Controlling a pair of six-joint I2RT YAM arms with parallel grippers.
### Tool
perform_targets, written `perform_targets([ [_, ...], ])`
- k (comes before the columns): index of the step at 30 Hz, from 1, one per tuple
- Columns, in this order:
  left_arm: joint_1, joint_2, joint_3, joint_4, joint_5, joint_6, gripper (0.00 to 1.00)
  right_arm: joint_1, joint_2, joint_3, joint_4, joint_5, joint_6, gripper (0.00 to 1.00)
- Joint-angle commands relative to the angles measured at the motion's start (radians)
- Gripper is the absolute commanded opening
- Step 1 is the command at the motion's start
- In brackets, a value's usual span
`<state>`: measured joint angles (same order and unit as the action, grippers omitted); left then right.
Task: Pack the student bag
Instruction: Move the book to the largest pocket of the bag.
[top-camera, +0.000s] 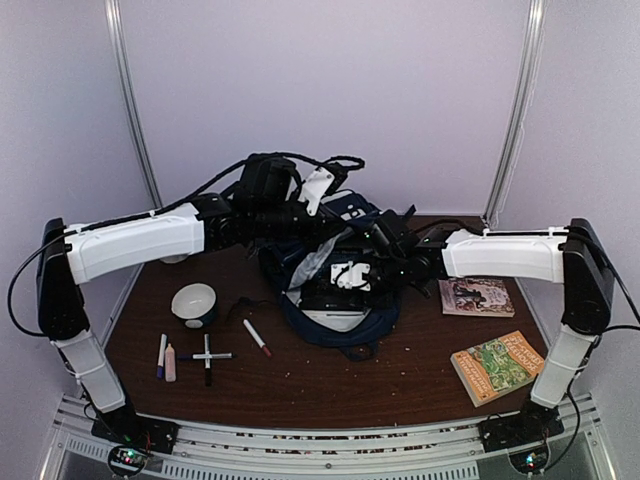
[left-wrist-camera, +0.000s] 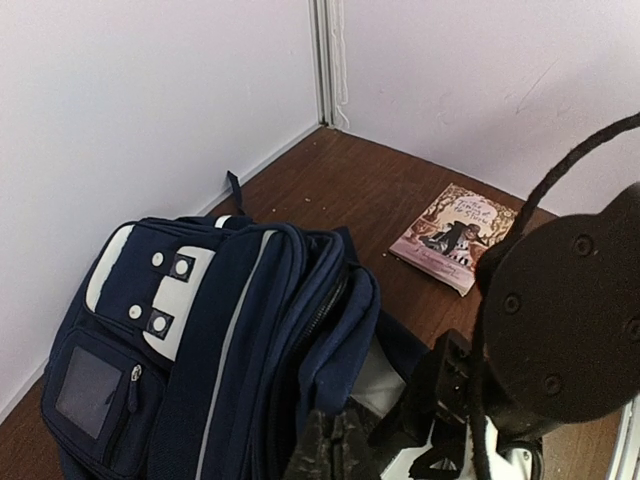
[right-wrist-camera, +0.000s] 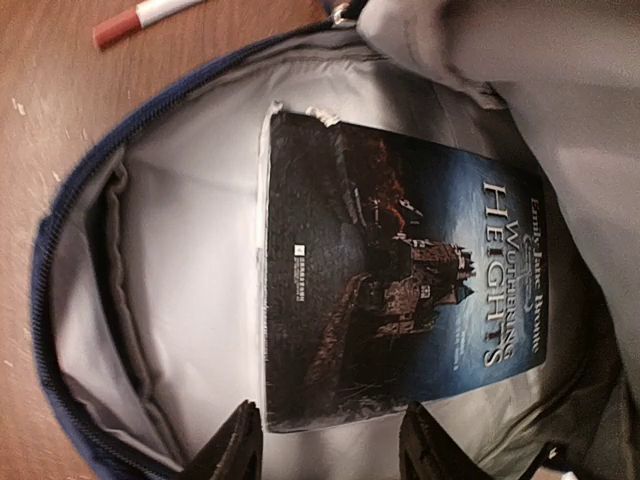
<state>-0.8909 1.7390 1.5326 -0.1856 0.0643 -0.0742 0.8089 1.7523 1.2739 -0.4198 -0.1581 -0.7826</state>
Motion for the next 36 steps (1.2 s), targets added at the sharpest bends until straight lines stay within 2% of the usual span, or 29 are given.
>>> perform_targets([
  [1,0.004,-0.098,0.004,0.138,0.017,-0.013,0.00,0.022,0.063,0.049,-0.053,0.090,-0.099,0.50],
  [5,0.004,-0.105,-0.009,0.145,0.011,-0.005,0.00,0.037,0.102,0.059,-0.061,0.099,-0.122,0.59],
  [14,0.004,-0.103,-0.012,0.124,0.040,-0.001,0.00,0.045,0.182,0.103,-0.054,0.177,-0.129,0.61],
  [18,0.004,-0.101,-0.011,0.119,0.064,-0.002,0.00,0.043,0.217,0.137,0.000,0.252,-0.098,0.57],
  [22,0.004,-0.100,-0.010,0.112,0.078,0.004,0.00,0.039,0.223,0.119,0.136,0.342,-0.097,0.52],
  [28,0.004,-0.101,-0.009,0.095,0.084,0.013,0.00,0.035,0.285,0.132,0.276,0.518,-0.113,0.40],
  [36,0.004,-0.111,-0.016,0.091,0.086,0.018,0.00,0.001,0.332,0.117,0.402,0.627,-0.145,0.34],
])
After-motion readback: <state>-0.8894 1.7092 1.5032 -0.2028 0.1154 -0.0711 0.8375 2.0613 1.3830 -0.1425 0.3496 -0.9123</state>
